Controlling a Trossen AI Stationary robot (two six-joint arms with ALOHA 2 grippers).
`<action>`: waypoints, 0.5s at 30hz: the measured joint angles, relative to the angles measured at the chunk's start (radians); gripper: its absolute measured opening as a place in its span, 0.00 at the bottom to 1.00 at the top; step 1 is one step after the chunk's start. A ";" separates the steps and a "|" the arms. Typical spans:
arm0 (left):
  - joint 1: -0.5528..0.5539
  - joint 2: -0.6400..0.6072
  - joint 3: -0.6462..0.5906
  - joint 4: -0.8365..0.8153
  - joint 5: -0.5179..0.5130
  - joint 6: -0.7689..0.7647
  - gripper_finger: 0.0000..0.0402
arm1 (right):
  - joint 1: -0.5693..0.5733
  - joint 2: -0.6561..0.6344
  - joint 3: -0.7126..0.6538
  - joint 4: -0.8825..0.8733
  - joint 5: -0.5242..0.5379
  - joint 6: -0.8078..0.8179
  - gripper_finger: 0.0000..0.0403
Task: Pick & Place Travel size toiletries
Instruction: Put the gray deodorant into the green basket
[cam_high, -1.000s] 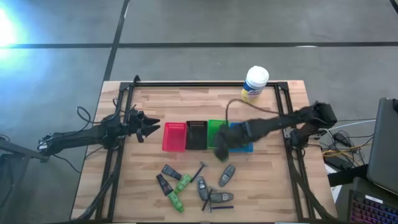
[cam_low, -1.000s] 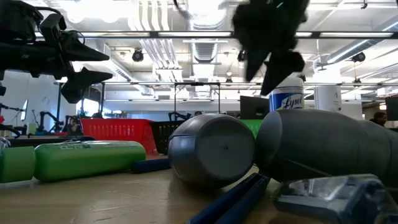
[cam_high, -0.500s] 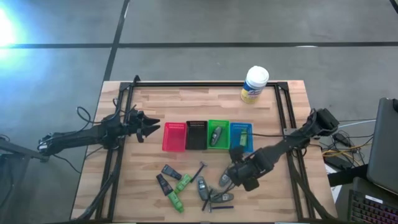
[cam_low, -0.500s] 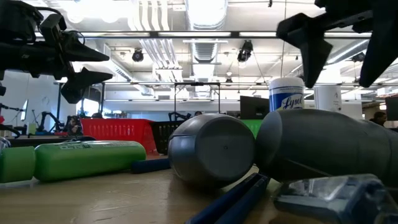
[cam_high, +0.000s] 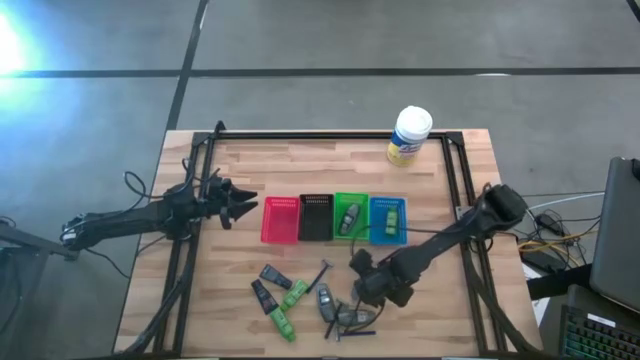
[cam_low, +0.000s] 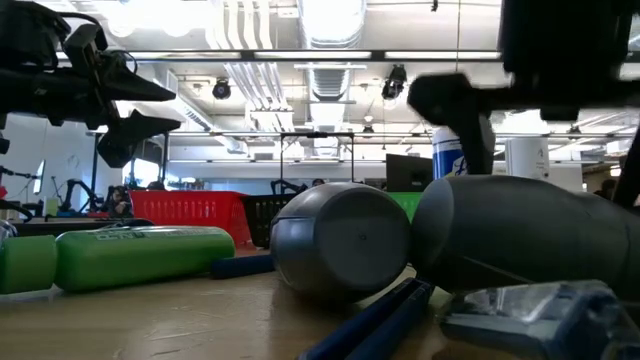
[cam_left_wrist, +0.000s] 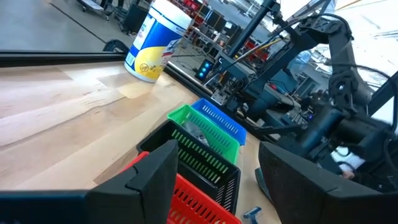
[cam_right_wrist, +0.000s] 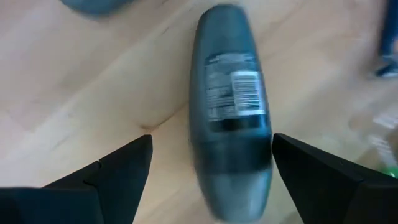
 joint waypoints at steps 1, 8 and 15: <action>0.000 0.000 0.000 0.000 0.000 0.000 0.57 | -0.005 0.013 0.000 -0.002 0.000 -0.011 0.82; 0.000 0.000 0.000 0.000 -0.001 0.000 0.57 | -0.042 0.060 0.009 -0.022 -0.005 -0.017 0.72; 0.000 0.000 0.000 0.002 -0.003 0.000 0.57 | -0.087 0.048 0.047 -0.050 -0.050 0.200 0.49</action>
